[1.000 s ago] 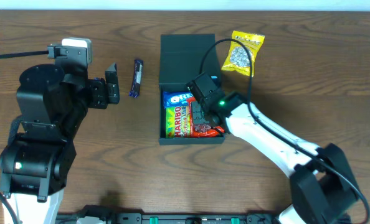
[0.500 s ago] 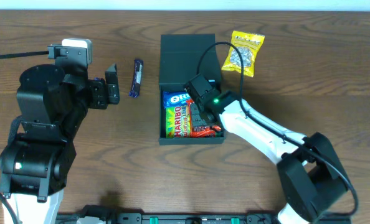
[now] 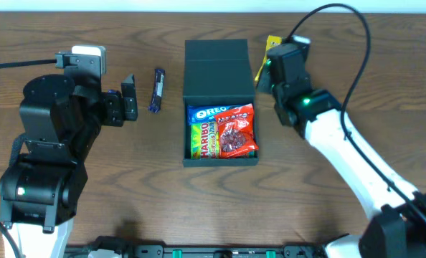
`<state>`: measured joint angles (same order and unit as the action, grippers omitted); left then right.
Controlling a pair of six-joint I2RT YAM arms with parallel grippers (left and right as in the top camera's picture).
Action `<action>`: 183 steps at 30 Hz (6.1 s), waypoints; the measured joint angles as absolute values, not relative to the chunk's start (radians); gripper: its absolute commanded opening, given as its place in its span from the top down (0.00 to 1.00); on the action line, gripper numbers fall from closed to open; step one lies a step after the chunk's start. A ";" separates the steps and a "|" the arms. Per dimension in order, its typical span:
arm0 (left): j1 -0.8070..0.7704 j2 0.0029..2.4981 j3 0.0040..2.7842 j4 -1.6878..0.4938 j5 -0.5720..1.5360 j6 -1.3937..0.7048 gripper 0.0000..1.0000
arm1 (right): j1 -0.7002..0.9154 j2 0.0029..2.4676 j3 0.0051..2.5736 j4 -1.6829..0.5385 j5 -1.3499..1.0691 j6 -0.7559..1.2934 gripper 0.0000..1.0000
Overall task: Pack container
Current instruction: 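Release the red bag and lift right gripper out of box, then reach right gripper to the yellow candy bag and grasp it, then carry the yellow bag into the box and lower it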
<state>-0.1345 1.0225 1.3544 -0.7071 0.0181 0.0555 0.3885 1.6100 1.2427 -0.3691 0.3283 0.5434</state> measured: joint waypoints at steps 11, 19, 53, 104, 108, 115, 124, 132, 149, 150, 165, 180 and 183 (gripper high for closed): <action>-0.134 1.023 1.354 -0.720 0.018 0.056 0.05 | 0.224 1.925 1.246 0.069 0.237 0.498 0.96; -0.134 1.021 1.354 -0.733 0.019 0.056 0.05 | 0.198 2.109 1.289 0.241 0.234 0.385 0.43; -0.134 1.020 1.354 -0.733 0.018 0.056 0.05 | 0.175 2.317 1.544 0.069 0.196 0.358 0.99; -0.134 1.019 1.354 -0.702 0.018 0.060 0.05 | 0.175 2.260 1.559 -0.159 0.094 0.302 0.83; -0.134 1.019 1.354 -0.702 0.018 0.060 0.05 | 0.175 2.257 1.591 -0.229 0.089 0.303 0.91; -0.134 1.019 1.354 -0.701 -0.011 0.060 0.05 | 0.176 2.192 1.604 -0.367 0.075 0.303 0.93; -0.134 1.019 1.354 -0.700 -0.024 0.060 0.05 | 0.238 1.859 1.604 -0.558 0.019 0.303 0.93; -0.134 1.019 1.354 -0.700 -0.029 0.060 0.05 | 0.420 1.757 1.610 -0.784 -0.019 0.354 0.95; -0.134 1.019 1.354 -0.699 -0.030 0.072 0.05 | 0.731 1.760 1.343 -0.583 0.086 0.696 0.97; -0.134 1.018 1.354 -0.698 -0.030 0.073 0.05 | 0.743 1.760 1.323 -0.555 0.097 0.709 0.97; -0.134 1.018 1.354 -0.699 -0.030 0.078 0.05 | 0.793 1.753 1.246 -0.422 0.227 0.723 0.59; -0.134 1.018 1.354 -0.699 -0.030 0.078 0.05 | 0.793 1.808 1.246 -0.429 0.154 0.587 0.99; -0.134 1.018 1.354 -0.699 -0.030 0.079 0.05 | 0.793 1.864 1.246 -0.429 0.149 0.585 0.99</action>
<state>-0.1345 1.0183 1.3544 -0.6994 -0.0303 0.0788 0.7933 1.8641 1.2465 -0.4294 0.1493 0.5846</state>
